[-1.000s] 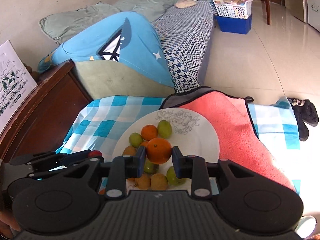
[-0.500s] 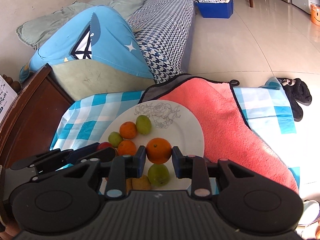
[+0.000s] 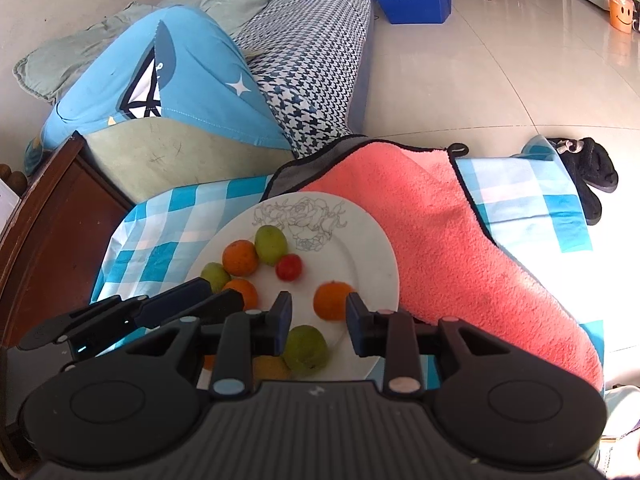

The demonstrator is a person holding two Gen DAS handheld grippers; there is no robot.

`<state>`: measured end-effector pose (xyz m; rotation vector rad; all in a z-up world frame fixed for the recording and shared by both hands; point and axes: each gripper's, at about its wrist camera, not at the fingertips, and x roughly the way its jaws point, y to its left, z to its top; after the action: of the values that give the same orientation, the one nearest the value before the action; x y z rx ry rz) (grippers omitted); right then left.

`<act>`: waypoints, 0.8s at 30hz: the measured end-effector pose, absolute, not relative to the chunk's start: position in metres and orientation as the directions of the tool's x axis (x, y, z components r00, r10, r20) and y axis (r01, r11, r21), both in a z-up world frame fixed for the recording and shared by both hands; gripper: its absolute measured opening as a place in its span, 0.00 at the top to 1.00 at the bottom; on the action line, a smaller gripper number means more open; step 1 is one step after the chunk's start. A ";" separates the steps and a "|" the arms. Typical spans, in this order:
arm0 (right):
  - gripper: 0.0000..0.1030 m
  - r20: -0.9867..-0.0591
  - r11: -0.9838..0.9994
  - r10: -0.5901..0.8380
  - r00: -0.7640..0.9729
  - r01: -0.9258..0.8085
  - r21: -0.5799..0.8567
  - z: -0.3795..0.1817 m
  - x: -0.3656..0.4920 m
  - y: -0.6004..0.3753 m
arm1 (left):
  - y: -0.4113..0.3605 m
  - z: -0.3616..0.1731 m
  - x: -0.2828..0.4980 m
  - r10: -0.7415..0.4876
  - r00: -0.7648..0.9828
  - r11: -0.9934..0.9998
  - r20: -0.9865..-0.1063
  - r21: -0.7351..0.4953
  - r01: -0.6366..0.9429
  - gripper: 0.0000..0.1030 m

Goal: Organize fruits
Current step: 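Carry the date and orange onto the white plate and open both grippers, then move both open grippers back to the last date and orange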

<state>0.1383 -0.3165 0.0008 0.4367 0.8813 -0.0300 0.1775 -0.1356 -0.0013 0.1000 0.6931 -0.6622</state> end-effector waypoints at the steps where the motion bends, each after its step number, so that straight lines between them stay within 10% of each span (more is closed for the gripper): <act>1: 0.70 -0.748 0.911 0.156 0.645 0.198 0.361 0.002 0.138 -0.316 | -0.133 0.002 0.177 -0.528 0.582 0.797 -0.618 -0.124 0.591 0.59; 24: 0.68 -0.717 0.945 0.252 0.650 -0.005 0.327 0.015 0.112 -0.272 | -0.041 0.020 0.130 -0.346 0.641 0.903 -0.686 -0.057 0.426 0.36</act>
<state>0.1124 -0.2723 0.0147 0.3103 0.8544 0.1485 0.1304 -0.0411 0.0205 0.1131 0.7571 -0.4409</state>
